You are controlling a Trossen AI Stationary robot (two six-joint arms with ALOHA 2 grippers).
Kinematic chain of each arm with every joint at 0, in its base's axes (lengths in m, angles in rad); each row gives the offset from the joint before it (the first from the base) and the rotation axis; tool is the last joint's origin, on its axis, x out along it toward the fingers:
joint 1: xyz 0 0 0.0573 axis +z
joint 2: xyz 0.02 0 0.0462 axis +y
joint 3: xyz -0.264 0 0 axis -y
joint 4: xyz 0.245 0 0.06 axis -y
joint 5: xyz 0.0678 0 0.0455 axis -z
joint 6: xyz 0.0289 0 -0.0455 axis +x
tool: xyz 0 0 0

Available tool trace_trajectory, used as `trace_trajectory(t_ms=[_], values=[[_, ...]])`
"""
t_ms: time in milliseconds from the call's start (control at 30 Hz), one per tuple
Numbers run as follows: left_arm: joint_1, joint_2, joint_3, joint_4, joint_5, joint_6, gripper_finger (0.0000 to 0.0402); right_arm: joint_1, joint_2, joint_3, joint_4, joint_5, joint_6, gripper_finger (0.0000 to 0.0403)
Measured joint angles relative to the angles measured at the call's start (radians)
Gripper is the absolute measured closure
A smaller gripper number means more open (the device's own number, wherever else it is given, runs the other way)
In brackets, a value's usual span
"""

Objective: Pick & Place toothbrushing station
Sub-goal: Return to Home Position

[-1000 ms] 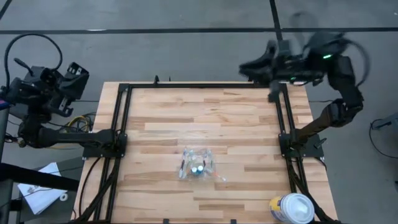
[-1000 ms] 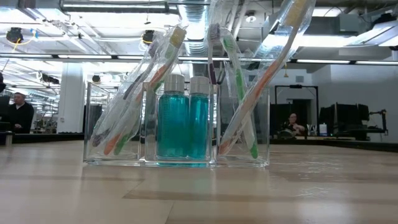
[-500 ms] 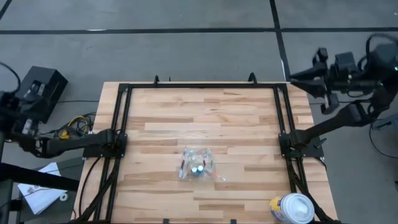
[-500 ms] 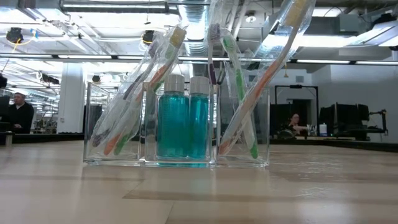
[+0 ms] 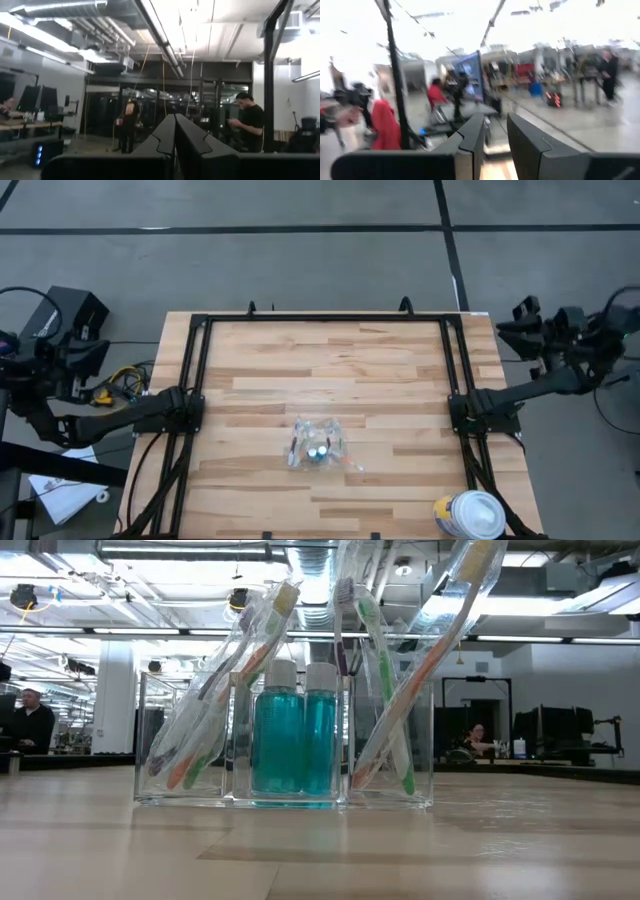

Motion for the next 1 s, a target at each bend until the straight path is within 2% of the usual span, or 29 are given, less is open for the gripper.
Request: trace_trajectory(t_ms=[100,233,400,600,733,900,1000], values=[[0.0,-0.001,-0.001,0.0,-0.011,0.004,0.04,-0.014,-0.159,-0.168,0.081,-0.022,0.003,0.0326],[0.022,-0.001,-0.01,0.003,-0.031,0.018,0.04,-0.028,-0.288,-0.337,0.127,-0.02,0.02,0.0326],[0.064,-0.001,-0.059,0.003,-0.035,0.004,0.04,-0.038,-0.282,-0.386,0.094,-0.018,0.061,0.0326],[0.079,-0.015,-0.173,0.008,-0.007,-0.058,0.04,-0.04,-0.287,-0.472,0.089,0.042,0.126,0.0326],[0.079,-0.025,-0.275,0.094,-0.002,-0.067,0.04,-0.044,-0.287,-0.553,0.103,0.094,0.166,0.0326],[0.079,-0.047,-0.386,0.125,-0.079,-0.049,0.04,-0.044,-0.287,-0.625,0.134,0.179,0.163,0.0326],[0.079,-0.047,-0.427,0.144,-0.082,-0.052,0.04,-0.043,-0.287,-0.678,0.201,0.191,0.167,0.0326]])
